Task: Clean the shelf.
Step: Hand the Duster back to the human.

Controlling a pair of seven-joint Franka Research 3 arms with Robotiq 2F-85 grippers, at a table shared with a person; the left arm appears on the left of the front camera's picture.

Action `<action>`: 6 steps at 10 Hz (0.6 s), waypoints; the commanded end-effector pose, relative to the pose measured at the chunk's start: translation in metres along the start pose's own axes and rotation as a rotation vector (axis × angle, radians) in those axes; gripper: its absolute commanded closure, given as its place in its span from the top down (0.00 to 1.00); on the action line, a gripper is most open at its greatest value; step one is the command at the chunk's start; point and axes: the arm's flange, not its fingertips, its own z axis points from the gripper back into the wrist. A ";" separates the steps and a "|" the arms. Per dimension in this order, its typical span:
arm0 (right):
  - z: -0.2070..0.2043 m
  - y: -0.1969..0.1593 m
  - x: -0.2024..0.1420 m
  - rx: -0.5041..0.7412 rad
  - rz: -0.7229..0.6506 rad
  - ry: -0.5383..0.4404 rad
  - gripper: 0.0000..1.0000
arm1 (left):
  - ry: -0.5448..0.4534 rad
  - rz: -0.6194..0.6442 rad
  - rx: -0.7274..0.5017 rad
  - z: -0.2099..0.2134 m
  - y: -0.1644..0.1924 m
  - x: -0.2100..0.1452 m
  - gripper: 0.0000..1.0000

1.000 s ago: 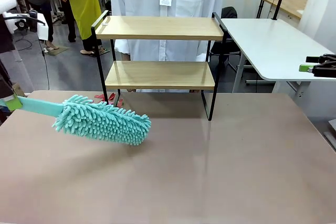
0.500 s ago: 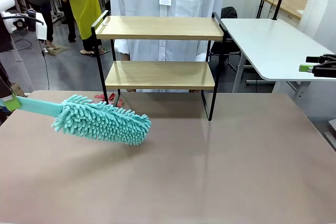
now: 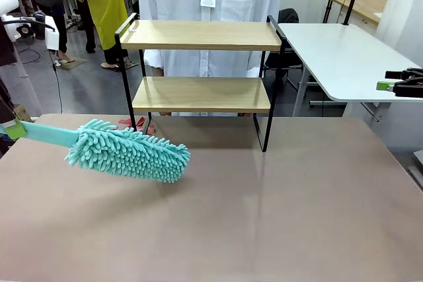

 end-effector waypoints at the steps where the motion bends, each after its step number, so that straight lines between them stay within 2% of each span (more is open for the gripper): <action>1: 0.001 0.001 0.003 -0.001 0.005 0.003 1.00 | -0.004 0.006 0.002 0.001 -0.001 -0.003 0.13; 3: 0.000 0.000 0.000 0.000 0.000 0.000 1.00 | 0.000 0.000 0.000 0.000 0.000 0.000 0.13; 4: -0.008 0.015 0.013 0.075 0.027 -0.052 1.00 | -0.066 0.020 -0.014 0.005 0.002 -0.006 0.13; 6: -0.018 0.039 0.037 0.236 0.007 -0.125 1.00 | -0.173 -0.053 -0.093 -0.009 0.003 -0.002 0.13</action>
